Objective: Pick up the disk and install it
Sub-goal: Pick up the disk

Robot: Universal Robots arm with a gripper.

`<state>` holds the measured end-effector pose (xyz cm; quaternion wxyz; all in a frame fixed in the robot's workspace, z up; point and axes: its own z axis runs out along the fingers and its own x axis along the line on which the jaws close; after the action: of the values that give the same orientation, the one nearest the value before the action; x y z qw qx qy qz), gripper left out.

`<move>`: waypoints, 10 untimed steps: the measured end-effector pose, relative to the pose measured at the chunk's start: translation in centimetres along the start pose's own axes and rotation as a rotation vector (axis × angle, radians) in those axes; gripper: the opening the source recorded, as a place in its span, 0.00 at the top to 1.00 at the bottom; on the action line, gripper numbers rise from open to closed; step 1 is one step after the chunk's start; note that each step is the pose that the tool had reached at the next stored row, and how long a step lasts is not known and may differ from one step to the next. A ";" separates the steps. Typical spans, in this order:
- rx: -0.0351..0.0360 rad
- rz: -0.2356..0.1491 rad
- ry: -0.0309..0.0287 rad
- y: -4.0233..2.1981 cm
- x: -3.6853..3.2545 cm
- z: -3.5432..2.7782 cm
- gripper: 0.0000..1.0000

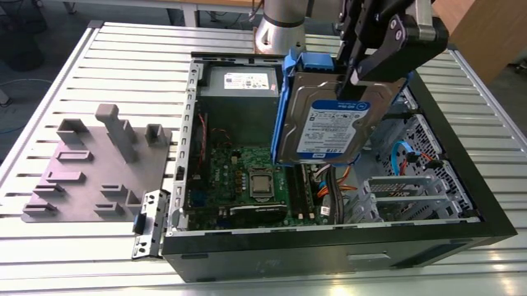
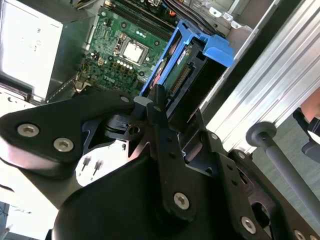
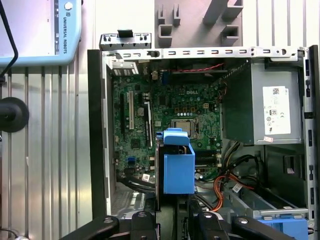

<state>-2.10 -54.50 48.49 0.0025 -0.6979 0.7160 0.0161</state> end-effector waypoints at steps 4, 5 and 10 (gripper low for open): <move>0.0000 0.000 0.0004 -0.01 0.49 -0.02 0.65; -0.0001 0.000 0.0006 -0.02 0.61 -0.03 0.65; 0.0000 0.000 0.0009 -0.03 1.21 -0.04 0.65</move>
<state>-2.10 -55.71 48.50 0.0022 -0.6979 0.7160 0.0158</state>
